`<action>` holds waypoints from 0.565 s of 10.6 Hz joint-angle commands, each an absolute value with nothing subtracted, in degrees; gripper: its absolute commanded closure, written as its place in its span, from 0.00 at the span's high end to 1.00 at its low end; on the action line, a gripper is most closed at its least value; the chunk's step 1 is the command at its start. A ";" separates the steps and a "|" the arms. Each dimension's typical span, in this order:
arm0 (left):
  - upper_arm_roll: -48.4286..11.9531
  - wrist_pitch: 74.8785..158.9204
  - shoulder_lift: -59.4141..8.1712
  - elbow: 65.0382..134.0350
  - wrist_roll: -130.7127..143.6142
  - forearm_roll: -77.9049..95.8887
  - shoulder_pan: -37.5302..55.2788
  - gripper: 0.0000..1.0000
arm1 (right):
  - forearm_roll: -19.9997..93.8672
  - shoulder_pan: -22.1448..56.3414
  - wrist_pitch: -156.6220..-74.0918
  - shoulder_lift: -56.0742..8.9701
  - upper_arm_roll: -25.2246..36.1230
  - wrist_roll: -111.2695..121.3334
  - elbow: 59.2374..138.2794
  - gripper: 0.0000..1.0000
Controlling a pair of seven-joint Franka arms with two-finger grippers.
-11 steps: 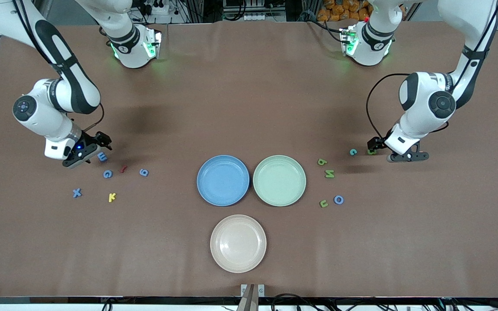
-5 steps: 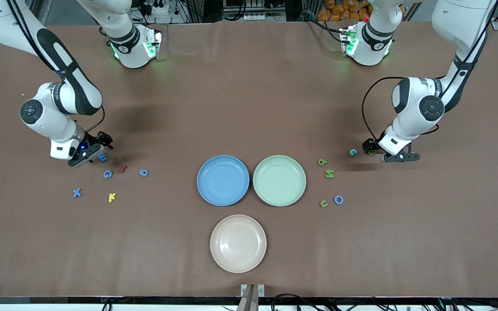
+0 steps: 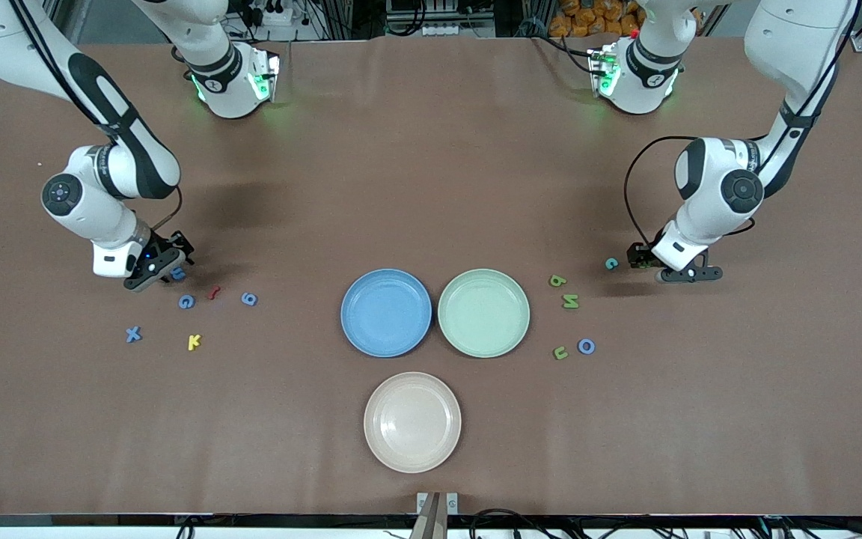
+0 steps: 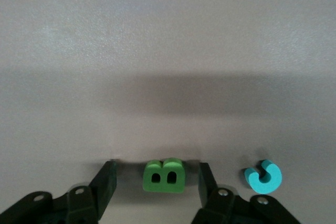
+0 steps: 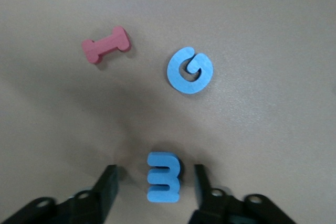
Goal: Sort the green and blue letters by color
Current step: 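Lower the right gripper onto blue letter while the left gripper grasps green B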
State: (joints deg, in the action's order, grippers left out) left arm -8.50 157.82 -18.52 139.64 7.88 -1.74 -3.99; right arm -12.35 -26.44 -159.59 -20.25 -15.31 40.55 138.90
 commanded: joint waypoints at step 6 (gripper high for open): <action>-8.26 158.65 -17.50 137.82 9.05 -3.34 -4.22 0.00 | -13.98 -28.21 -163.04 -22.15 -14.94 40.17 138.17 0.16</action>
